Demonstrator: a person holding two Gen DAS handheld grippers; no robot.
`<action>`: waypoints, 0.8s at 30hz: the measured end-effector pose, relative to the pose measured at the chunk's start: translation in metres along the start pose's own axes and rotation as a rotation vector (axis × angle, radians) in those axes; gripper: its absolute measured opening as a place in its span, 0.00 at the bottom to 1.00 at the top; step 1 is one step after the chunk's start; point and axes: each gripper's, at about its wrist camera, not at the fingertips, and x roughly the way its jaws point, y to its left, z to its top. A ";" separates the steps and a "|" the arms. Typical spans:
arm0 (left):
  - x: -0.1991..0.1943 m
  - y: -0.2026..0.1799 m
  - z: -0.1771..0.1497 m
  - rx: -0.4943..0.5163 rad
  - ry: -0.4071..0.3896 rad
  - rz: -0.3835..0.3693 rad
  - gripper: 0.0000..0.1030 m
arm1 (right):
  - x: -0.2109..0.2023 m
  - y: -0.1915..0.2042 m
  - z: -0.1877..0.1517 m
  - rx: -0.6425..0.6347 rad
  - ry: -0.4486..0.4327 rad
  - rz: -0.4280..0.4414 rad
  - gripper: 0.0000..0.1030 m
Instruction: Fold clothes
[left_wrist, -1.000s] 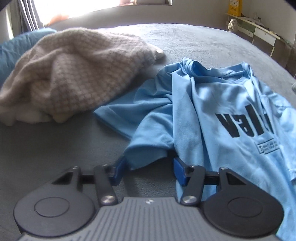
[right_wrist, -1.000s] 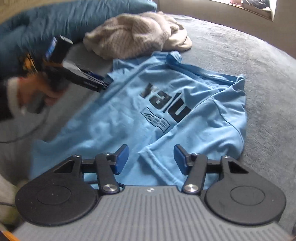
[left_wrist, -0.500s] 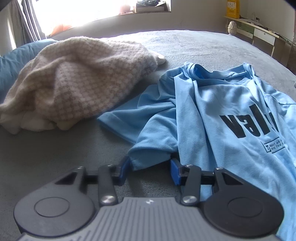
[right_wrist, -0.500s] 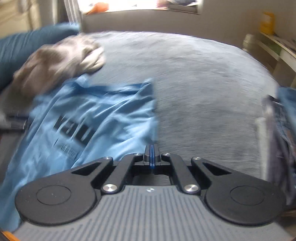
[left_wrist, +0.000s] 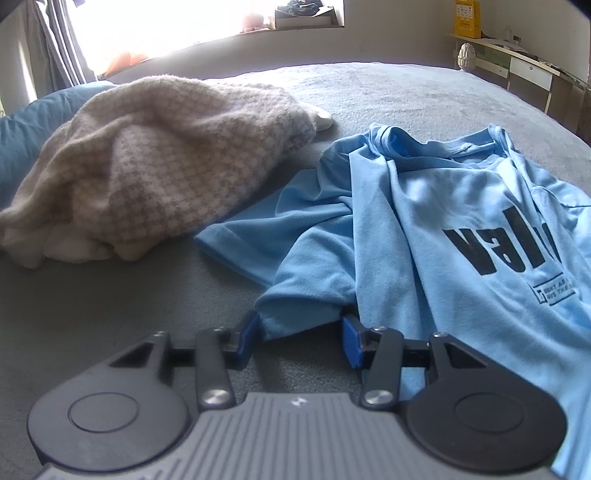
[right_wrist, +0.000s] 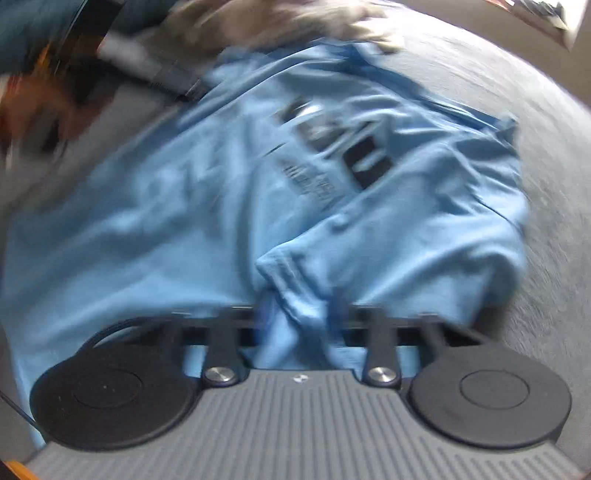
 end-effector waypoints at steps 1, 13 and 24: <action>0.000 0.000 0.000 -0.001 -0.003 -0.002 0.48 | -0.011 -0.013 0.003 0.054 -0.036 -0.005 0.04; 0.002 0.004 -0.002 -0.006 -0.020 -0.019 0.50 | -0.094 -0.128 0.012 0.410 -0.312 -0.283 0.03; 0.003 0.003 -0.001 -0.015 -0.018 -0.010 0.51 | -0.020 -0.006 0.003 0.070 -0.053 0.100 0.31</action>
